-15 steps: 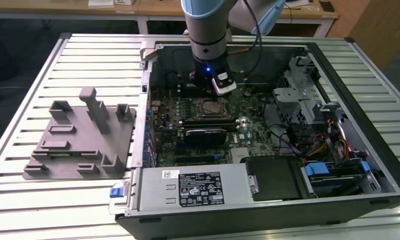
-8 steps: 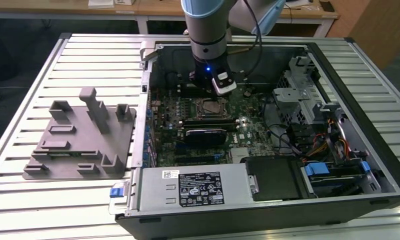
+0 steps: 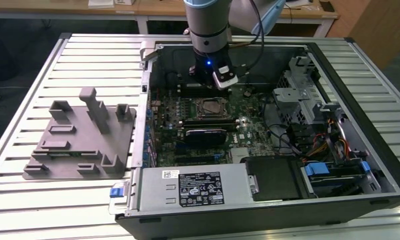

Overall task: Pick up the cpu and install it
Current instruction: 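Install the first cpu locking lever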

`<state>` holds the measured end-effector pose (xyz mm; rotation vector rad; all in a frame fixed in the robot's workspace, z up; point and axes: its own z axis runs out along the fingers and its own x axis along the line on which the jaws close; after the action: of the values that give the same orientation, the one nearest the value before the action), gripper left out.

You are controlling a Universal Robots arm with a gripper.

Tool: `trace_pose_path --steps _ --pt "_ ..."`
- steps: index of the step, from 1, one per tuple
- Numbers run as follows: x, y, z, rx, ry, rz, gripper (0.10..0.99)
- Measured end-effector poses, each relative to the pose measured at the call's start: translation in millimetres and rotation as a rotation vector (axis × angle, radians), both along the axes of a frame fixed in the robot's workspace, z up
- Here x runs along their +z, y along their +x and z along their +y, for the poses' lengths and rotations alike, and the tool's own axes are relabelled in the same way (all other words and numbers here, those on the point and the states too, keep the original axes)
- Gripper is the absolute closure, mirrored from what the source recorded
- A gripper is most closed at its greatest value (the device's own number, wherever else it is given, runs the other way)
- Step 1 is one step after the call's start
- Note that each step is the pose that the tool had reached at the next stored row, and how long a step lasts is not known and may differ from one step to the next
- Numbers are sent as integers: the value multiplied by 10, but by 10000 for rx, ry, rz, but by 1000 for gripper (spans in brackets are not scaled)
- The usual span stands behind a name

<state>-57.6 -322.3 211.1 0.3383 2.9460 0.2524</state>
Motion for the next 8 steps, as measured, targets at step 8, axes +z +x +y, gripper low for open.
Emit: trace_pose_path --steps 8 --pt "2 27 0 0 -138 334 980"
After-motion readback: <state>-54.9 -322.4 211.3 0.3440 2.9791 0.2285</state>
